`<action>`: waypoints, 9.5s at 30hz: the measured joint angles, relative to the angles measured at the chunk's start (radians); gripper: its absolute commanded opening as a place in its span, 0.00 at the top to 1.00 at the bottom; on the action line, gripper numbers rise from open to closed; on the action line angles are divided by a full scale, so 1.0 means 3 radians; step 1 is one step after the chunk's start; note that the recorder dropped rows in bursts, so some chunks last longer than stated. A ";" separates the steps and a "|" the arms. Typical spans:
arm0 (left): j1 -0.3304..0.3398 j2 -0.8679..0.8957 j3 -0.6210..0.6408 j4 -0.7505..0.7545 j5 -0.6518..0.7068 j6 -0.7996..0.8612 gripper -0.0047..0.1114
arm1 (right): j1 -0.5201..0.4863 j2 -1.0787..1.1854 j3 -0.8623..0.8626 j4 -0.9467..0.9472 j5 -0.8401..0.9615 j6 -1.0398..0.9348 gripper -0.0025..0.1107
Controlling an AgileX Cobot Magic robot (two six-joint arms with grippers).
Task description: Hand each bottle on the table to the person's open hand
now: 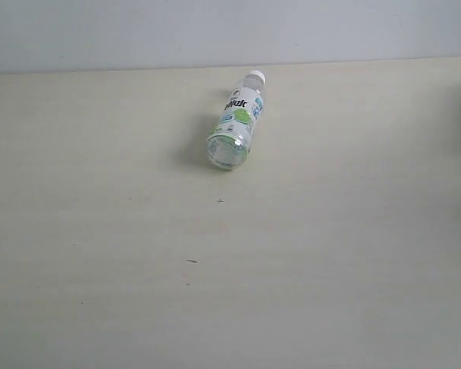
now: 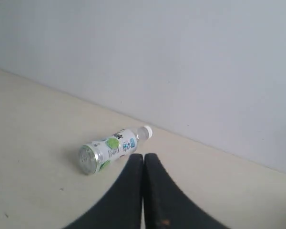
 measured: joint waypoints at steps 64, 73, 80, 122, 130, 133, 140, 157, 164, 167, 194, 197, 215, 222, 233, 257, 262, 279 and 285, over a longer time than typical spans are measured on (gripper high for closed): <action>0.0000 0.0000 0.0000 0.0000 0.0031 0.0000 0.96 | 0.0000 0.4777 -0.2915 0.0091 0.0260 0.1019 0.52; 0.0000 0.0000 0.0000 0.0000 0.0031 0.0000 0.96 | 0.0000 0.6135 -0.3873 0.0341 0.0248 0.1177 0.22; 0.0000 0.0000 0.0000 0.0000 0.0031 0.0000 0.96 | 0.0013 0.6595 -0.4301 0.0370 0.0263 0.1337 0.15; 0.0000 0.0000 0.0000 0.0000 0.0051 0.0000 0.96 | 0.0273 0.7741 -0.5028 -0.0228 0.0276 0.2243 0.18; 0.0000 0.0000 0.0000 0.0000 0.0051 0.0000 0.96 | 0.0273 0.7741 -0.5028 -0.0232 0.0317 0.2156 0.83; 0.0000 0.0000 0.0000 0.0000 0.0051 0.0000 0.96 | 0.0273 0.7741 -0.5028 -0.0225 0.0319 0.2136 0.97; 0.0000 0.0000 0.0000 0.0000 0.0051 0.0000 0.96 | 0.0273 0.7633 -0.5028 -0.0218 0.0332 0.1943 0.98; 0.0000 0.0000 0.0000 0.0000 0.0051 0.0000 0.96 | 0.0145 0.6571 -0.5028 -0.0375 0.1241 0.1318 0.98; 0.0000 0.0000 0.0000 0.0000 0.0051 0.0000 0.96 | -0.0020 0.6353 -0.4706 -0.0552 0.1730 0.1153 0.98; 0.0000 0.0000 0.0000 0.0000 0.0051 0.0000 0.96 | -0.0041 0.6169 -0.4382 -0.0559 0.1622 0.1110 0.98; 0.0000 0.0000 0.0000 0.0000 0.0051 0.0000 0.96 | -0.0041 0.5840 -0.2677 0.0065 0.0406 0.0761 0.47; 0.0000 0.0000 0.0000 0.0000 0.0051 0.0000 0.96 | -0.0041 0.5840 -0.2677 0.0071 0.0433 0.0761 0.32; 0.0000 0.0000 0.0000 0.0000 0.0051 0.0000 0.96 | -0.0041 0.5523 -0.2677 0.0040 0.0470 0.0756 0.14; 0.0000 0.0000 0.0000 0.0000 0.0051 0.0000 0.96 | -0.0041 0.4814 -0.2677 -0.0093 0.0610 0.0736 0.46; 0.0000 0.0000 0.0000 0.0000 0.0051 0.0000 0.96 | -0.0041 0.3234 -0.1849 -0.0277 0.0827 0.0777 0.98; 0.0000 0.0000 0.0000 0.0000 0.0051 0.0000 0.96 | -0.0041 0.0159 0.0453 -0.0179 -0.0294 0.0810 0.98; 0.0000 0.0000 0.0000 0.0000 0.0051 0.0000 0.96 | -0.0041 0.0125 0.0550 -0.0172 -0.0440 0.0804 0.98; 0.0000 0.0000 0.0000 0.0000 0.0060 0.0000 0.96 | -0.0041 -0.0290 0.0515 0.0128 -0.0801 0.0710 0.98; 0.0000 0.0000 0.0000 0.0000 0.0068 0.0000 0.96 | -0.0041 -0.0290 0.0515 0.0096 -0.0703 0.0710 0.98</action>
